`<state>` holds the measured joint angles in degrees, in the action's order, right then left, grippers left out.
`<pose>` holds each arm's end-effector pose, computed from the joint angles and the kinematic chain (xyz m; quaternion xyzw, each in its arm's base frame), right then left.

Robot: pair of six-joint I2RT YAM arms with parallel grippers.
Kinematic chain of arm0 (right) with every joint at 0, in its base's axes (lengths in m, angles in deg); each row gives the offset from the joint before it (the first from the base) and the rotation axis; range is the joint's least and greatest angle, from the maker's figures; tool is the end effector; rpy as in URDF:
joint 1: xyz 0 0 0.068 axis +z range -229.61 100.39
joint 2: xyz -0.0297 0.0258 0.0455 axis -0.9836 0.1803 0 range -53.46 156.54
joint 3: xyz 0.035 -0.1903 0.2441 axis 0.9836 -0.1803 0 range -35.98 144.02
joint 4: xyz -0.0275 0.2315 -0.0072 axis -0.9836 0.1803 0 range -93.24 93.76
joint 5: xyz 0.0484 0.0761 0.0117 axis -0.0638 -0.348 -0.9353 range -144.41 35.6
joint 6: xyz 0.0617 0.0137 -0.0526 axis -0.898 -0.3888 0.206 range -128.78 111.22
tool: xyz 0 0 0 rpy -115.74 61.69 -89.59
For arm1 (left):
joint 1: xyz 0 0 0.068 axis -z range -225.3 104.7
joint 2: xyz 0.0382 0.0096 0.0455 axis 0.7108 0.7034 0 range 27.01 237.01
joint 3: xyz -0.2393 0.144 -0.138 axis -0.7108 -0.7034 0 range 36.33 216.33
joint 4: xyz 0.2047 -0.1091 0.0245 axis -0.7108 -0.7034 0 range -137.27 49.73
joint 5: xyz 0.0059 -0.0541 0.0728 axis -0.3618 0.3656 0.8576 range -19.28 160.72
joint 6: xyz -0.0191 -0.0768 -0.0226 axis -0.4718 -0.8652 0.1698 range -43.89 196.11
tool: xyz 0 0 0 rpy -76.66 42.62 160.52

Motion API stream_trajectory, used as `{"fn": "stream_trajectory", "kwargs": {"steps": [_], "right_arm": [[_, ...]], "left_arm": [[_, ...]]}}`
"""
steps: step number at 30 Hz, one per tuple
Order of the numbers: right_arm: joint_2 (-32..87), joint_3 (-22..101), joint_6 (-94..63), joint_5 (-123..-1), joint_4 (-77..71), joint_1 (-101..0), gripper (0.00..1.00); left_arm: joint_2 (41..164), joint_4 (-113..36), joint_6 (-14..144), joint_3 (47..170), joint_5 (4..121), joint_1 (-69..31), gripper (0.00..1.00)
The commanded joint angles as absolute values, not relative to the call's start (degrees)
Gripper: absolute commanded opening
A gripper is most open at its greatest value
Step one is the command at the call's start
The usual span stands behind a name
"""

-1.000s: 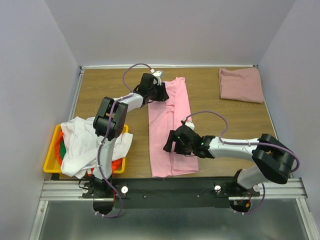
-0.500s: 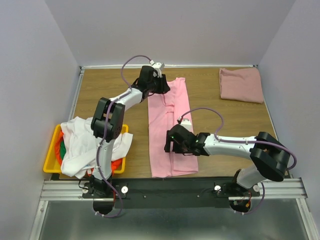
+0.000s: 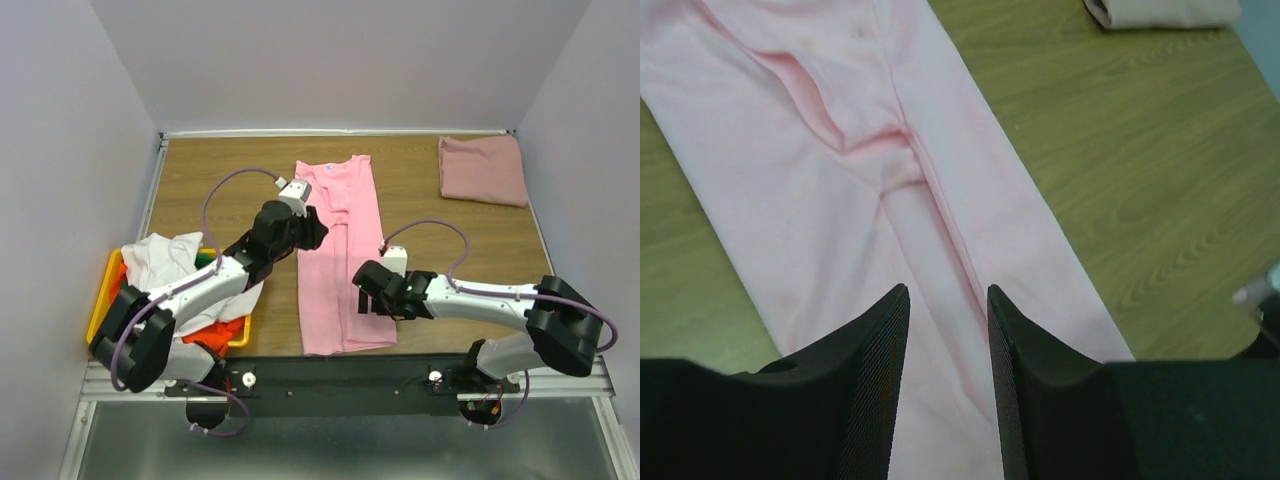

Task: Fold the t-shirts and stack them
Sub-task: Fold the tshirt

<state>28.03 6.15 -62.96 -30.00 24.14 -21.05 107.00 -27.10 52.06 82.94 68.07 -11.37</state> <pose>0.1473 0.1843 0.1964 0.0060 0.9583 0.0493 0.2815 0.2604 -0.1791 0.2945 0.0838 0.8158 -0.2938 0.4911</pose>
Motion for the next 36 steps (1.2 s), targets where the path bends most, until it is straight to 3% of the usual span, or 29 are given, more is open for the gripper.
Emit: {"fn": "stream_trajectory", "kwargs": {"steps": [1, 9, 14, 36], "right_arm": [[22.23, 3.31, -65.90, -27.42, 31.12, -20.37, 0.86], [14.75, -2.49, -68.81, -34.09, 34.64, -20.29, 0.79], [10.80, -4.78, -70.30, -37.79, 34.64, -19.85, 0.75], [10.08, -7.24, -73.12, -41.05, 34.73, -17.21, 0.48]], "left_arm": [[97.89, -28.31, 47.38, 73.19, 74.77, -8.05, 0.45], [80.12, -35.70, 38.07, 60.42, 69.60, -5.85, 0.45], [69.47, -39.38, 31.48, 55.49, 68.00, -4.43, 0.39], [70.16, -57.75, 18.02, 56.98, 81.35, 16.74, 0.37]]}}
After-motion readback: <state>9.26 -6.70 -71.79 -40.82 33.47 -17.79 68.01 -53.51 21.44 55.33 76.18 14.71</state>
